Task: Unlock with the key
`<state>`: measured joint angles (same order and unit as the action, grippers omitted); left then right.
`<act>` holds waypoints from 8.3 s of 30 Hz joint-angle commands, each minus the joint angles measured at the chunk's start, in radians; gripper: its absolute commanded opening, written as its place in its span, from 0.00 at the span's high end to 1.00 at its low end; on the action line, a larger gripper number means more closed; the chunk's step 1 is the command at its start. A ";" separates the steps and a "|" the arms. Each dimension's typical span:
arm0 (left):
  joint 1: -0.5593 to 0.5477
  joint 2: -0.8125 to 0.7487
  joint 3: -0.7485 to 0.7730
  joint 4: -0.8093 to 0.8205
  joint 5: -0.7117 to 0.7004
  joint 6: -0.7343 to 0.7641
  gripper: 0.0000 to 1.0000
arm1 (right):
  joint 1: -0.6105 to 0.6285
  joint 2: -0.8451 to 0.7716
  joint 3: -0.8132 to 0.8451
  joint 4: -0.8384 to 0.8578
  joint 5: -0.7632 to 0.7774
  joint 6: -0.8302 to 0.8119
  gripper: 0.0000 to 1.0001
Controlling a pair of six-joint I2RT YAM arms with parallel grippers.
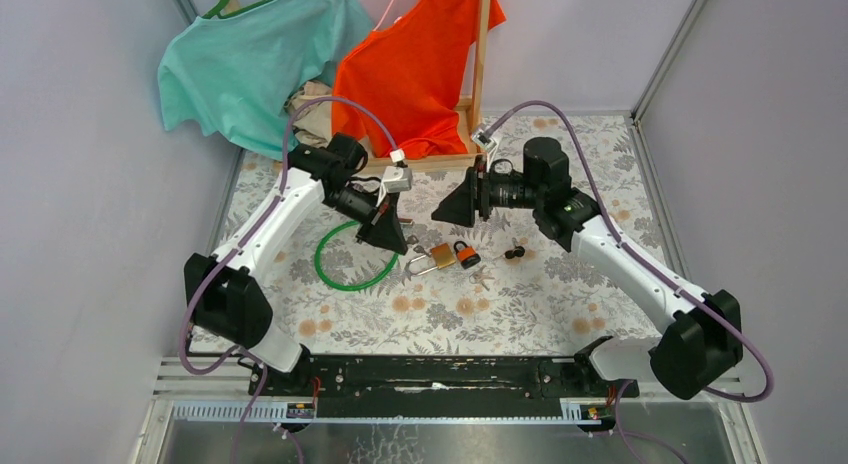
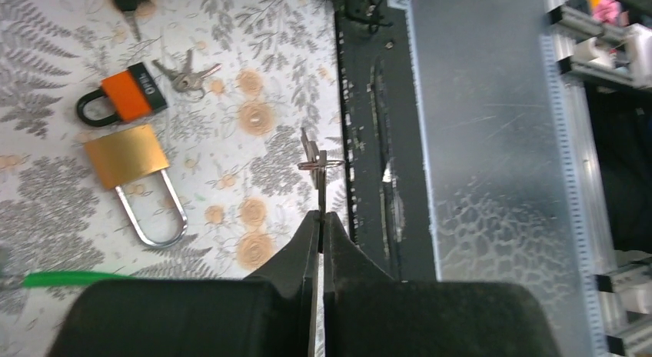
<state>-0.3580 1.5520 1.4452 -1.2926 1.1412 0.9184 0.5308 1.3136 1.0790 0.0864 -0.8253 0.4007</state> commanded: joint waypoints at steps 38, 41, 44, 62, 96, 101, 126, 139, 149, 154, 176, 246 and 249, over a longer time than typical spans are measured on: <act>-0.038 -0.022 0.063 -0.160 0.076 0.003 1.00 | 0.199 0.053 0.113 -0.111 -0.080 -0.343 0.39; -0.038 -0.036 0.054 -0.159 0.082 0.023 1.00 | 0.198 0.076 0.144 -0.130 -0.105 -0.342 0.41; -0.043 -0.053 0.048 -0.160 0.079 0.044 1.00 | 0.199 0.103 0.172 -0.157 -0.124 -0.344 0.49; -0.043 -0.035 0.077 -0.157 0.055 0.029 1.00 | 0.200 0.084 0.133 -0.163 -0.151 -0.335 1.00; 0.213 0.152 0.098 0.138 -0.218 0.002 0.25 | 0.097 0.033 0.005 -0.068 0.004 -0.135 1.00; 0.203 0.175 -0.074 0.563 -0.431 -0.084 0.18 | 0.072 0.031 -0.022 -0.046 0.062 -0.052 1.00; 0.152 0.416 -0.187 0.887 -0.590 0.317 0.26 | 0.030 0.028 -0.035 -0.047 0.151 0.008 1.00; 0.061 0.281 -0.355 1.011 -0.679 0.335 0.84 | 0.014 0.016 -0.017 -0.095 0.195 -0.028 1.00; 0.043 -0.101 -0.282 0.703 -0.653 0.380 1.00 | 0.012 0.001 0.011 -0.057 0.247 -0.061 1.00; 0.036 -0.352 -0.295 0.656 -0.535 0.418 1.00 | 0.013 -0.048 -0.023 0.051 0.234 -0.043 1.00; -0.010 -0.812 -0.657 1.432 -0.448 0.005 1.00 | 0.241 -0.279 -0.052 0.093 0.419 -0.231 1.00; -0.137 -0.671 -0.475 1.009 -0.576 0.204 1.00 | 0.268 -0.193 0.073 -0.091 0.455 -0.310 1.00; -0.137 -0.670 -0.473 1.006 -0.577 0.207 1.00 | 0.268 -0.186 0.077 -0.093 0.457 -0.312 1.00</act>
<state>-0.4828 0.8883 0.9199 -0.3382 0.5510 1.1118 0.7902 1.1404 1.1469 -0.0673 -0.3580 0.1009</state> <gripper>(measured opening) 0.196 0.019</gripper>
